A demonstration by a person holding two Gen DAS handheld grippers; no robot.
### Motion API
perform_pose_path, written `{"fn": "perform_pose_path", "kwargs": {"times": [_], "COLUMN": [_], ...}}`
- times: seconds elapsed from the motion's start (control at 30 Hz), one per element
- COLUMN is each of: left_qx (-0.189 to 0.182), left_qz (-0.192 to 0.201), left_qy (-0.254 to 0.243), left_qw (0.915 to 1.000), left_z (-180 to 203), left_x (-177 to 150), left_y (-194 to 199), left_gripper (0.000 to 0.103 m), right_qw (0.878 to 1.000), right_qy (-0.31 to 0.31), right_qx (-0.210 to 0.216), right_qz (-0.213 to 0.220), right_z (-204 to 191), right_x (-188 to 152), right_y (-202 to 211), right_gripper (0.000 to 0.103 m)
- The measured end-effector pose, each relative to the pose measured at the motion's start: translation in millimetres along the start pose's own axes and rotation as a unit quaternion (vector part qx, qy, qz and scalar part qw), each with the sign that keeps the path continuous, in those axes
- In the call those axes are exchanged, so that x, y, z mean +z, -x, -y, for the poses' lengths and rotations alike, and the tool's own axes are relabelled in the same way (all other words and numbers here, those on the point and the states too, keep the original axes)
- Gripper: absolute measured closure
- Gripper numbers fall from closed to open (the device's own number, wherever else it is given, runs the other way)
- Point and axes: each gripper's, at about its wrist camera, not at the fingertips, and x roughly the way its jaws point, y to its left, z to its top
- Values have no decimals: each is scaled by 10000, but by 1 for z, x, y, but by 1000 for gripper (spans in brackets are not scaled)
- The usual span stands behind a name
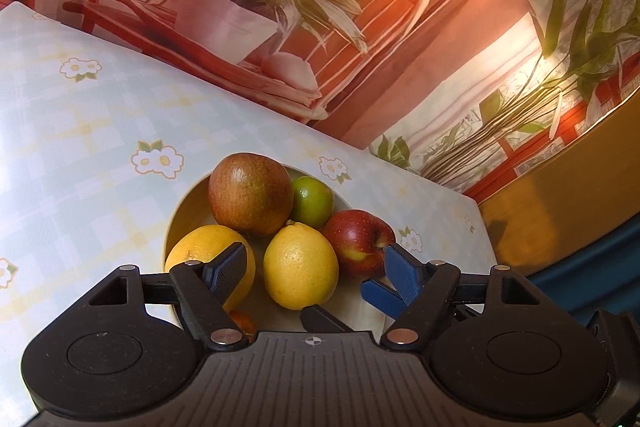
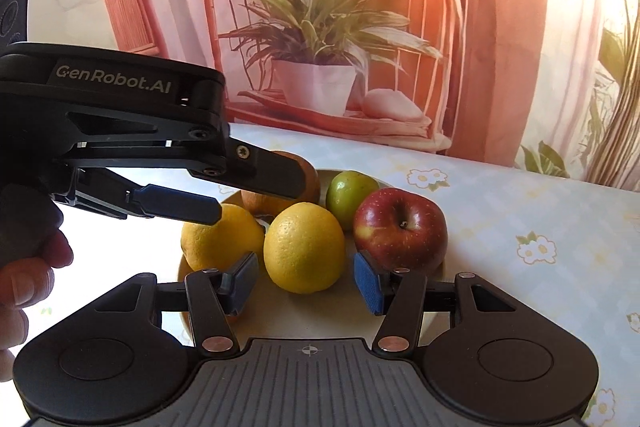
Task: Organize fruits
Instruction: 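Withdraw the open right gripper back toward the loose fruits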
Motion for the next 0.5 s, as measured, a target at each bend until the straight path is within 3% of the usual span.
{"fn": "perform_pose_path", "kwargs": {"times": [0.07,0.17,0.27,0.5], "left_qx": [-118,-304,-157,503], "left_qz": [-50,127,290,673], "left_qy": [321,913,1178,828], "left_qw": [9994,9953,9925,9930], "left_z": [-8,-22,-27,-29], "left_x": [0,-4,-9,-31], "left_y": [10,32,53,103], "left_gripper": [23,11,7,7], "right_qw": [10000,9996,9987,9946], "right_qy": [-29,-149,-288,-662], "right_qx": [-25,-54,-104,-190], "right_qz": [72,244,420,773], "right_z": [-1,0,2,6], "right_x": [-2,-5,-10,-31], "right_y": [10,26,43,81], "right_gripper": [53,52,49,45]}}
